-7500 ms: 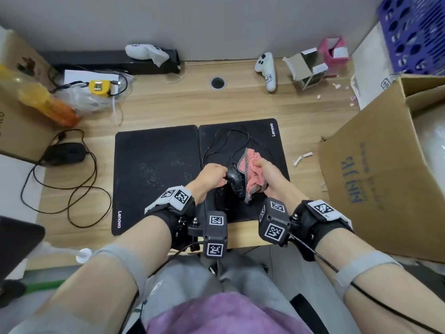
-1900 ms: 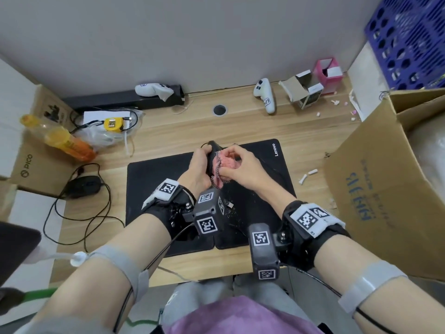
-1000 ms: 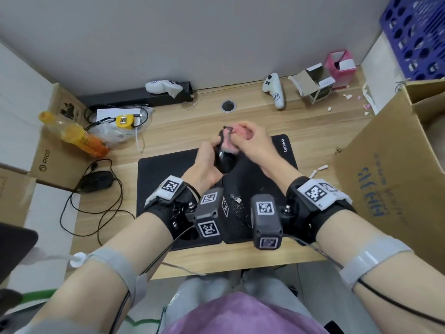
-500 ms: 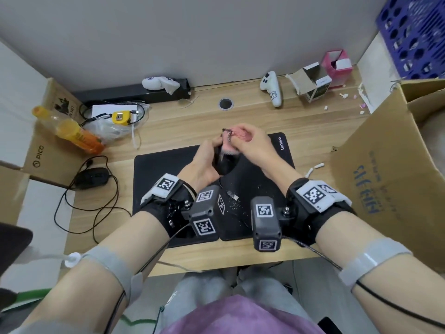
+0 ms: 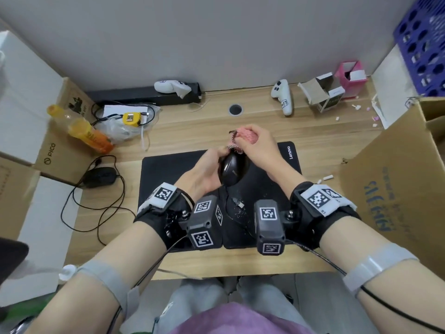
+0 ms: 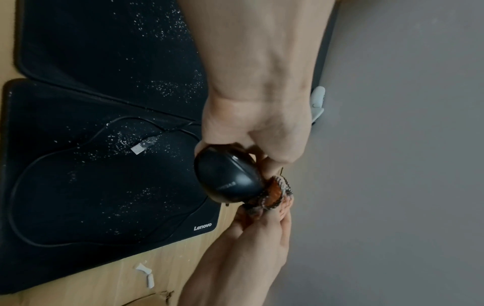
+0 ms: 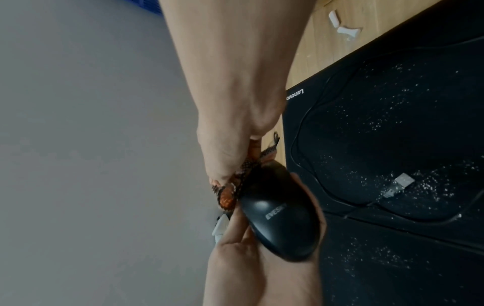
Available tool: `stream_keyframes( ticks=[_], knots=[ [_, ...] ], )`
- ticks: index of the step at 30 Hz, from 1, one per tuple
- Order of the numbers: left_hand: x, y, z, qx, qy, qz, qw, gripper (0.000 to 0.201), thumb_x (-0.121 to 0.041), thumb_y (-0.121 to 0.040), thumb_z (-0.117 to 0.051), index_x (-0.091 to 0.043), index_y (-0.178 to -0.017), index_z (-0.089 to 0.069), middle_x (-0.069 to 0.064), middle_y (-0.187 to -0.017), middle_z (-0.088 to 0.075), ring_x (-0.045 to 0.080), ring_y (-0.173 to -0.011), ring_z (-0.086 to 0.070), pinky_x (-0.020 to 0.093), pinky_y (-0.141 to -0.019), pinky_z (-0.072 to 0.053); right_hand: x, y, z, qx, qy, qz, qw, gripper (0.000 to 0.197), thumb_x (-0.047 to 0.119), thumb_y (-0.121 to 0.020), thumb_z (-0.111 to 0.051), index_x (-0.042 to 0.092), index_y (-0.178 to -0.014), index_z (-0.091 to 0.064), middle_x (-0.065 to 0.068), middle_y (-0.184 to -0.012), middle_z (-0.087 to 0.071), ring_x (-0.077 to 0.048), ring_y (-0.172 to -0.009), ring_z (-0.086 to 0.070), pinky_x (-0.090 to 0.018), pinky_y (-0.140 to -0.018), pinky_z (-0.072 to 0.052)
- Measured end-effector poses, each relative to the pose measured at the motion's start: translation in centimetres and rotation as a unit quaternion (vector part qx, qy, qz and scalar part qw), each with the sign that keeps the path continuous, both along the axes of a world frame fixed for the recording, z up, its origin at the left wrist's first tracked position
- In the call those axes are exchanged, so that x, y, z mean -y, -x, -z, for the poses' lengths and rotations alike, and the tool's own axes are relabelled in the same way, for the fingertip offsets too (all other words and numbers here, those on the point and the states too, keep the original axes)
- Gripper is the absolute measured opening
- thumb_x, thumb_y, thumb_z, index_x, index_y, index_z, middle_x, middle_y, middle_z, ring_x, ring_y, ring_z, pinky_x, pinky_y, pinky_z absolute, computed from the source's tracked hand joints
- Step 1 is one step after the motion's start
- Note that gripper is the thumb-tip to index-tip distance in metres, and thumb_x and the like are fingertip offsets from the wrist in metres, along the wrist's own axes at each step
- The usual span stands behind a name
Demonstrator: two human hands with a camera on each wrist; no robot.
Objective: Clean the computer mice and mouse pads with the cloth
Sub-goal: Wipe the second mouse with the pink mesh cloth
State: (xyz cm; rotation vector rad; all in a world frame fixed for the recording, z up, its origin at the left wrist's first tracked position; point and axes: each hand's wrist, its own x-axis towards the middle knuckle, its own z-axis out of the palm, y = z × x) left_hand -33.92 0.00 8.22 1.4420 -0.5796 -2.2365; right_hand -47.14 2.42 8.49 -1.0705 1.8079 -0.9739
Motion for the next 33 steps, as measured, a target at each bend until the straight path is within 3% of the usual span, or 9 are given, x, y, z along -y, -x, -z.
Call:
stream_keyframes(
  ticks=[3, 6, 13, 20, 23, 27, 29, 31, 33],
  knots=[
    [1.1, -0.1, 0.3, 0.002, -0.016, -0.037, 0.999, 0.033, -0.014, -0.100, -0.032, -0.003, -0.116, -0.058, 0.015, -0.097, -0.066, 0.024, -0.080, -0.066, 0.034, -0.078, -0.056, -1.0, -0.4, 0.3, 0.027, -0.001, -0.074, 0.997, 0.033, 0.020, -0.081, -0.075, 0.021, -0.113, -0.065, 0.004, -0.108, -0.065, -0.013, -0.098, -0.062, -0.022, -0.084, -0.049],
    [1.5, -0.1, 0.7, 0.012, -0.030, -0.056, 0.998, 0.037, -0.021, -0.101, -0.027, -0.003, -0.101, -0.059, 0.017, -0.092, -0.065, 0.028, -0.078, -0.063, 0.035, -0.065, -0.053, -1.6, -0.5, 0.6, 0.010, -0.006, -0.154, 0.988, 0.035, 0.018, -0.075, -0.080, 0.024, -0.107, -0.068, 0.006, -0.108, -0.062, -0.010, -0.096, -0.059, -0.020, -0.082, -0.047],
    [1.0, 0.4, 0.1, -0.064, 0.035, 0.073, 0.995, 0.027, -0.016, -0.102, -0.038, -0.012, -0.116, -0.060, 0.009, -0.105, -0.066, 0.020, -0.091, -0.062, 0.035, -0.098, -0.045, 1.2, 1.8, -0.8, -0.001, 0.020, 0.034, 0.999, 0.028, 0.019, -0.086, -0.071, 0.017, -0.113, -0.064, 0.005, -0.101, -0.066, -0.010, -0.092, -0.060, -0.024, -0.088, -0.048],
    [1.7, 0.6, 0.9, -0.002, -0.043, -0.049, 0.998, 0.042, -0.017, -0.098, -0.022, -0.002, -0.093, -0.061, 0.016, -0.081, -0.066, 0.025, -0.067, -0.064, 0.028, -0.058, -0.056, -0.9, -0.2, -0.2, -0.004, -0.030, -0.187, 0.982, 0.034, 0.015, -0.078, -0.078, 0.018, -0.110, -0.067, 0.002, -0.107, -0.068, -0.015, -0.097, -0.063, -0.028, -0.087, -0.051],
    [0.8, 0.6, 0.2, -0.027, -0.019, 0.002, 0.999, 0.036, -0.014, -0.100, -0.029, -0.002, -0.109, -0.061, 0.016, -0.098, -0.066, 0.024, -0.084, -0.063, 0.033, -0.078, -0.053, -0.6, 1.3, 0.3, 0.004, -0.015, -0.081, 0.997, 0.030, 0.019, -0.081, -0.076, 0.020, -0.109, -0.066, 0.005, -0.099, -0.067, -0.012, -0.089, -0.062, -0.025, -0.079, -0.048],
    [0.8, 1.1, -0.6, -0.027, 0.008, 0.047, 0.998, 0.027, -0.014, -0.100, -0.038, -0.006, -0.105, -0.063, 0.011, -0.098, -0.065, 0.022, -0.087, -0.061, 0.035, -0.093, -0.048, 0.3, 2.1, 0.7, 0.016, 0.006, 0.058, 0.998, 0.025, 0.025, -0.082, -0.075, 0.022, -0.106, -0.067, 0.006, -0.099, -0.069, -0.011, -0.089, -0.063, -0.020, -0.076, -0.047],
    [1.2, 1.4, -0.8, -0.014, -0.008, 0.011, 1.000, 0.027, -0.012, -0.097, -0.035, -0.002, -0.096, -0.061, 0.013, -0.089, -0.062, 0.022, -0.076, -0.061, 0.033, -0.083, -0.052, -0.2, 1.0, 0.3, 0.043, 0.008, 0.005, 0.999, 0.026, 0.018, -0.081, -0.075, 0.023, -0.105, -0.066, 0.008, -0.094, -0.068, -0.010, -0.087, -0.062, -0.017, -0.076, -0.048],
    [1.6, 1.1, -0.5, 0.015, -0.024, -0.027, 0.999, 0.034, -0.013, -0.098, -0.029, -0.002, -0.085, -0.059, 0.014, -0.072, -0.065, 0.022, -0.058, -0.065, 0.027, -0.057, -0.057, -1.1, 0.0, 0.1, 0.045, 0.000, -0.090, 0.995, 0.029, 0.014, -0.079, -0.076, 0.025, -0.104, -0.067, 0.010, -0.093, -0.067, -0.006, -0.084, -0.061, -0.013, -0.074, -0.047],
    [1.6, 0.6, 0.2, 0.022, -0.030, -0.049, 0.998, 0.037, -0.014, -0.097, -0.026, -0.001, -0.089, -0.059, 0.017, -0.074, -0.068, 0.025, -0.061, -0.067, 0.029, -0.056, -0.057, -1.8, -0.1, 0.4, 0.027, -0.016, -0.149, 0.988, 0.029, 0.017, -0.078, -0.078, 0.026, -0.104, -0.067, 0.009, -0.096, -0.068, -0.005, -0.086, -0.060, -0.014, -0.076, -0.046]
  ],
)
